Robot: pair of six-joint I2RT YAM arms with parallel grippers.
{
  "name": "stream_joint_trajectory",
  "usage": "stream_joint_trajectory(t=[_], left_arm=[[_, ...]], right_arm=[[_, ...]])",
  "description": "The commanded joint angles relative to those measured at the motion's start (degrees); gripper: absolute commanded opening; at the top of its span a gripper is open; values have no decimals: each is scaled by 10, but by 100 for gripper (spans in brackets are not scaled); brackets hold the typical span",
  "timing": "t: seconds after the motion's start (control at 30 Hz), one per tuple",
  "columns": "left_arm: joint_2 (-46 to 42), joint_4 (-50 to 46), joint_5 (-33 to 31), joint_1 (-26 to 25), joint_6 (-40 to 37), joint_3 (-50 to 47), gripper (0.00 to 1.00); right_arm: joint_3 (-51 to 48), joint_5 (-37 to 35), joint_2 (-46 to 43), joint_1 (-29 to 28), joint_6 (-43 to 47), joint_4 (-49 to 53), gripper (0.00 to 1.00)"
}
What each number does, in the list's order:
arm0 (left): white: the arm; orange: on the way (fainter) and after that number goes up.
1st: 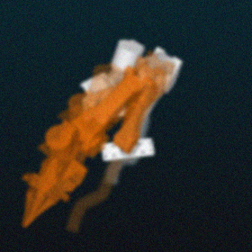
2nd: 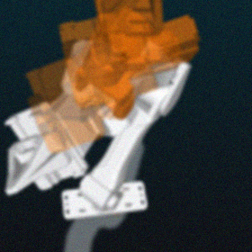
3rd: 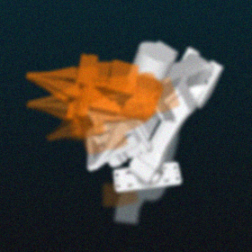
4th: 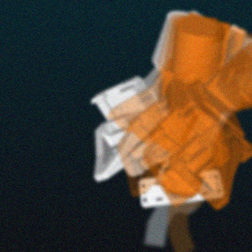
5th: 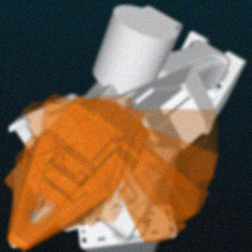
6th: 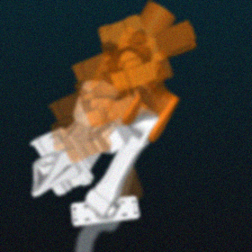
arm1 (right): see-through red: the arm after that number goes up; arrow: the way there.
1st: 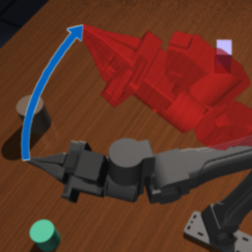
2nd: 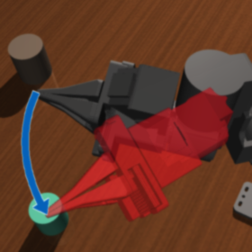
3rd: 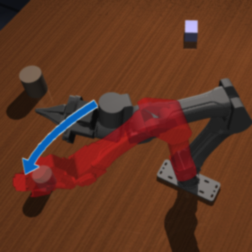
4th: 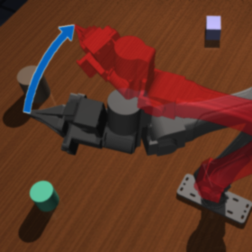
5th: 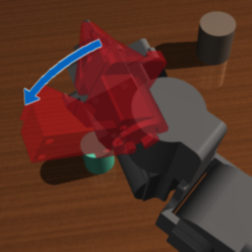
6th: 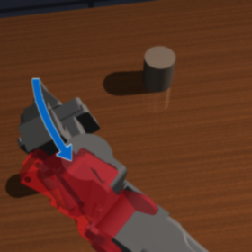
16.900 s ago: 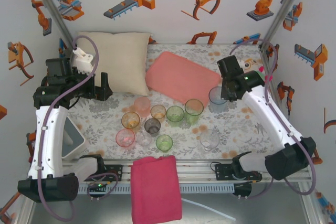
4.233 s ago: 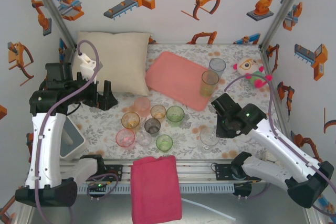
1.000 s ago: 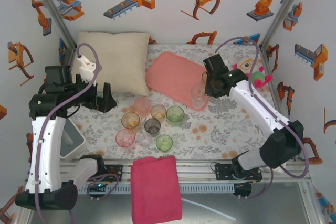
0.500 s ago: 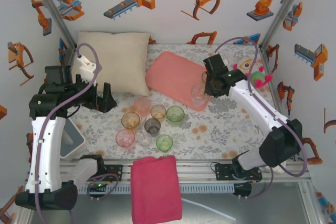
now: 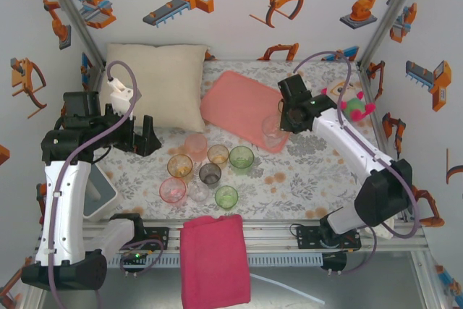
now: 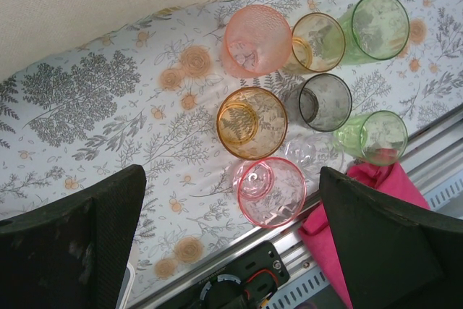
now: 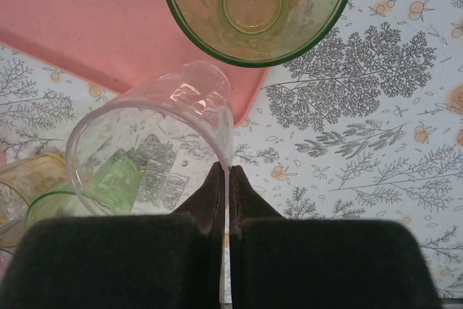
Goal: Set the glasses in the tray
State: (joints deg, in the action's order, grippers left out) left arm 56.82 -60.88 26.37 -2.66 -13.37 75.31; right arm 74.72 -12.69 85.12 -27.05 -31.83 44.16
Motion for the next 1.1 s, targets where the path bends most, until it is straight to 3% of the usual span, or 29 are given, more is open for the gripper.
stream_joint_trajectory(t=[0.0,0.53,0.9,1.07], left_arm=[[-8,1,0,-3,-3,-6,97],[-12,1,3,-2,-5,-10,97],[-14,-2,2,-3,-3,-4,97],[-12,-3,3,-3,-3,0,97]], right_arm=[[-3,3,10,7,3,-17,0],[-8,17,15,15,-1,-17,1],[5,23,16,21,3,-6,12],[19,27,19,21,8,3,22]])
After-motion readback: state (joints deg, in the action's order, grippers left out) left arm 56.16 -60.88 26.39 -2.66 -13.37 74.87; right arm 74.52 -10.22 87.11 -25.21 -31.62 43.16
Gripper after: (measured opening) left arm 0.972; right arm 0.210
